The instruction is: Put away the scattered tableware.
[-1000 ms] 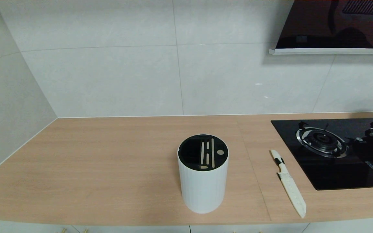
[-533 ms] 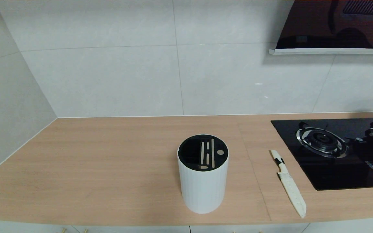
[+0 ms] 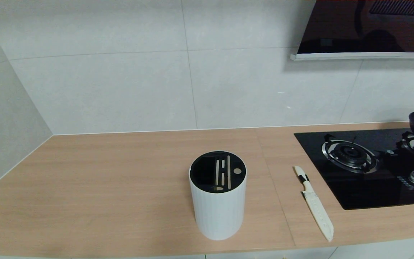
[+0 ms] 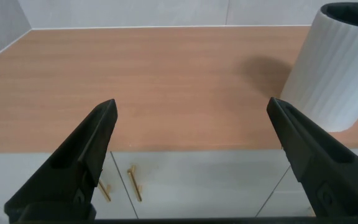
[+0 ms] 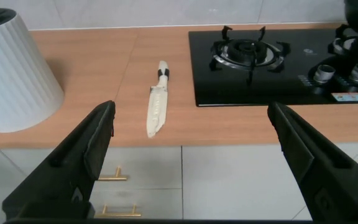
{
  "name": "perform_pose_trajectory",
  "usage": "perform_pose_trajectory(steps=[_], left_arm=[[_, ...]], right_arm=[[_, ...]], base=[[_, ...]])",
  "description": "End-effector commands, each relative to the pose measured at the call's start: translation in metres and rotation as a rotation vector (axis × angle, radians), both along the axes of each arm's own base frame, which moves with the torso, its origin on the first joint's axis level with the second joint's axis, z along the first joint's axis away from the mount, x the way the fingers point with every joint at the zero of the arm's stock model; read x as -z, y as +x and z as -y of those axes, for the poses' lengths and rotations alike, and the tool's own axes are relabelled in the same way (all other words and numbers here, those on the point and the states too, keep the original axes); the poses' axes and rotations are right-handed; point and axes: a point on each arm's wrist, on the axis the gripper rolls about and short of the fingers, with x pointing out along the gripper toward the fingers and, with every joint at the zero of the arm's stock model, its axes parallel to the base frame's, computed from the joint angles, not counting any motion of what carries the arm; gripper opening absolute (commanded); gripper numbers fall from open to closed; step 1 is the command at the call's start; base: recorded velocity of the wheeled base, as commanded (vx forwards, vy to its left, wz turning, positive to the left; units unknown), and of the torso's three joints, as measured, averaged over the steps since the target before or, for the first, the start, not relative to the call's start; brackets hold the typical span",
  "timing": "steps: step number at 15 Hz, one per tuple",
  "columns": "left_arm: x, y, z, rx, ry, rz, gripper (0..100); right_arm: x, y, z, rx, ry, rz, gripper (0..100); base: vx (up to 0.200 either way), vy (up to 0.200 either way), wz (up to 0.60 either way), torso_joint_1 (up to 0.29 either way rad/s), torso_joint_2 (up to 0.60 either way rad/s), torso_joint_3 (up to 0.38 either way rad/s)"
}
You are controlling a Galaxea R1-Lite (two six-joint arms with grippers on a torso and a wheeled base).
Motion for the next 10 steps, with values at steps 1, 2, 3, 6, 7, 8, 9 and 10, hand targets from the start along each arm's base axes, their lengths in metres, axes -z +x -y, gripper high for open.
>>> perform_pose_trajectory(steps=[1, 2, 3, 6, 7, 8, 9, 10], left_arm=[[0.0, 0.0, 0.0, 0.0, 0.0, -0.001, 100], [0.0, 0.0, 0.0, 0.0, 0.0, -0.001, 100], [0.0, 0.0, 0.0, 0.0, 0.0, -0.001, 100], [0.0, 0.0, 0.0, 0.0, 0.0, -0.001, 100], [0.0, 0.0, 0.0, 0.0, 0.0, -0.001, 100], [0.0, 0.0, 0.0, 0.0, 0.0, -0.001, 100], [0.0, 0.0, 0.0, 0.001, 0.0, -0.001, 100], [0.0, 0.0, 0.0, 0.001, 0.0, -0.001, 100]], right_arm=[[0.0, 0.0, 0.0, 0.0, -0.002, -0.001, 100], [0.0, 0.0, 0.0, 0.0, -0.005, -0.001, 100], [0.0, 0.0, 0.0, 0.0, -0.007, -0.001, 100], [0.0, 0.0, 0.0, -0.003, -0.008, -0.003, 100], [0.0, 0.0, 0.0, -0.003, -0.022, -0.002, 100], [0.0, 0.0, 0.0, 0.006, -0.033, 0.001, 100], [-0.008, -0.002, 0.0, 0.0, -0.027, 0.033, 100], [-0.025, -0.007, 0.0, -0.004, -0.019, 0.09, 100]], base=[[0.0, 0.0, 0.0, 0.0, 0.0, 0.0], [0.0, 0.0, 0.0, 0.0, 0.0, 0.0], [0.0, 0.0, 0.0, 0.0, 0.0, 0.0], [0.0, 0.0, 0.0, 0.0, 0.0, 0.0], [0.0, 0.0, 0.0, 0.0, 0.0, 0.0], [0.0, 0.0, 0.0, 0.0, 0.0, 0.0], [0.0, 0.0, 0.0, 0.0, 0.0, 0.0], [0.0, 0.0, 0.0, 0.0, 0.0, 0.0]])
